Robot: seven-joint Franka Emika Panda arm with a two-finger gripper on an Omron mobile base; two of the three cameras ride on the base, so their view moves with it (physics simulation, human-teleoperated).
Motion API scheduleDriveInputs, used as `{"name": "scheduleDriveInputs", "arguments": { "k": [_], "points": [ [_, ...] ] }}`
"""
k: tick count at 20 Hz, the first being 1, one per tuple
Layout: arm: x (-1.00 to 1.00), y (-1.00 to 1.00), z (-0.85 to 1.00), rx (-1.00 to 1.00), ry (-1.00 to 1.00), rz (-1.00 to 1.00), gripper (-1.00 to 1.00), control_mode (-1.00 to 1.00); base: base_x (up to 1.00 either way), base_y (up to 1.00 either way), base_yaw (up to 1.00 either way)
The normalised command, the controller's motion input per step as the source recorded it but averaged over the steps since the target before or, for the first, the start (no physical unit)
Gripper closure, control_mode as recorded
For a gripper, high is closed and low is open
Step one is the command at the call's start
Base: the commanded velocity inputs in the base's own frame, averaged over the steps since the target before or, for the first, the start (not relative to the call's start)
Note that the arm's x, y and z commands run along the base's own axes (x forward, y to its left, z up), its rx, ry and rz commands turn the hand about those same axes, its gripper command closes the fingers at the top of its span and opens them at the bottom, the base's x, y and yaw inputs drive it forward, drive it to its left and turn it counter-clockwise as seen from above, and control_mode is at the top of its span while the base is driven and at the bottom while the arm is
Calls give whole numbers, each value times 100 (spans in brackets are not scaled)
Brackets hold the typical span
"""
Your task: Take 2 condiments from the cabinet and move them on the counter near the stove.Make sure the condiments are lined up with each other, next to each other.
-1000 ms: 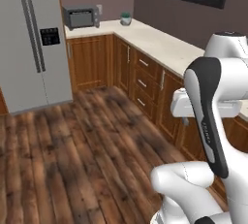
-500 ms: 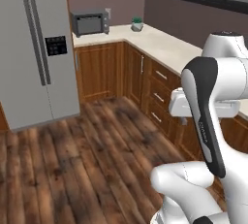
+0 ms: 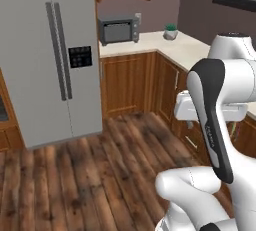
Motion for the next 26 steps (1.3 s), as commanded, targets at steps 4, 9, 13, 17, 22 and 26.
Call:
{"name": "scheduleDriveInputs", "arguments": {
  "k": [4, 9, 13, 17, 22, 26],
  "points": [
    [0, 0, 0, 0, 0, 0, -100, 100, 100, -1, 19],
    [0, 0, 0, 0, 0, 0, -100, 100, 100, -16, 14],
    [0, 0, 0, 0, 0, 0, -100, 100, 100, -30, 10],
    [0, 0, 0, 0, 0, 0, -100, 100, 100, -50, 8],
    [0, 0, 0, 0, 0, 0, -100, 100, 95, -54, 8],
    [0, 0, 0, 0, 0, 0, -100, 100, 82, -37, 7]
  ]
}}
